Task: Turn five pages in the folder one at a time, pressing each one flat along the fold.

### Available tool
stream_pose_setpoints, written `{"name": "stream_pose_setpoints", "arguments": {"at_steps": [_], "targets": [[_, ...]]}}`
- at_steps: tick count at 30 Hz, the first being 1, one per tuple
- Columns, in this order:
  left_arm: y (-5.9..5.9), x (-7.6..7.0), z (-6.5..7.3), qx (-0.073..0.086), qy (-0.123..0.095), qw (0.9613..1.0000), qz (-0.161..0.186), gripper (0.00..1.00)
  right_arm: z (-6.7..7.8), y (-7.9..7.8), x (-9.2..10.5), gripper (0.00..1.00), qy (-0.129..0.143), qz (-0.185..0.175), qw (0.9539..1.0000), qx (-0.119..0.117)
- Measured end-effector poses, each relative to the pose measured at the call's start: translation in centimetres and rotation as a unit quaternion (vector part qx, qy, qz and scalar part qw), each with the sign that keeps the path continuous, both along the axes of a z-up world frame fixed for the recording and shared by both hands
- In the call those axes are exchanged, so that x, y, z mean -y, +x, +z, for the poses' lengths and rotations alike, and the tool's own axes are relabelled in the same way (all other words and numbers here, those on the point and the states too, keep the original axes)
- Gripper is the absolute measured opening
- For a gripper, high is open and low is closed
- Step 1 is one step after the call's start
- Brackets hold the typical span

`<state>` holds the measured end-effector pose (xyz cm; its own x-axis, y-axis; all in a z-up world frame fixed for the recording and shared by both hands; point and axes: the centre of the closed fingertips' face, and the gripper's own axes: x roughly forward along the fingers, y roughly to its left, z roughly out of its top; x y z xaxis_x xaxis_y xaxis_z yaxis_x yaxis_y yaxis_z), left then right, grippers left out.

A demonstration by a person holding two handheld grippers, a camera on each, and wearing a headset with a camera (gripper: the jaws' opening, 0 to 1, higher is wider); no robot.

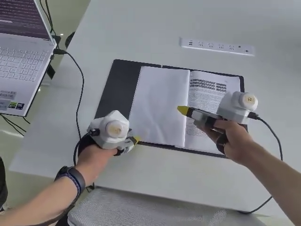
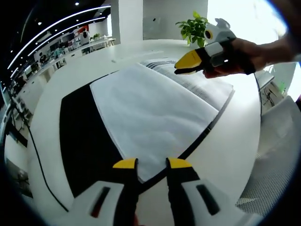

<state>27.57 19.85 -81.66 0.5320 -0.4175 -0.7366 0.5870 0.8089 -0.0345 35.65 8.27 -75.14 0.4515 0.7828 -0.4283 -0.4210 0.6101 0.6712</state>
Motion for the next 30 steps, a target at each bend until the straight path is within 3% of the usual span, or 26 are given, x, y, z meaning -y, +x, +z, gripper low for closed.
{"name": "stream_pose_setpoints", "arguments": {"at_steps": [10,22,30], "targets": [[0.3,-0.3,0.0,0.002,-0.012,0.9997,0.019,0.19,-0.6,2.8,0.1,0.15,-0.021,0.025,0.9994,0.009],[0.4,-0.4,-0.1,-0.002,-0.015,0.9997,0.018,0.19,-2.3,4.9,-0.3,0.12,-0.014,0.006,0.9999,-0.004],[0.6,-0.4,-0.1,-0.001,-0.017,0.9997,0.02,0.18,-3.4,6.3,0.4,0.05,-0.003,-0.017,0.9998,-0.012]]}}
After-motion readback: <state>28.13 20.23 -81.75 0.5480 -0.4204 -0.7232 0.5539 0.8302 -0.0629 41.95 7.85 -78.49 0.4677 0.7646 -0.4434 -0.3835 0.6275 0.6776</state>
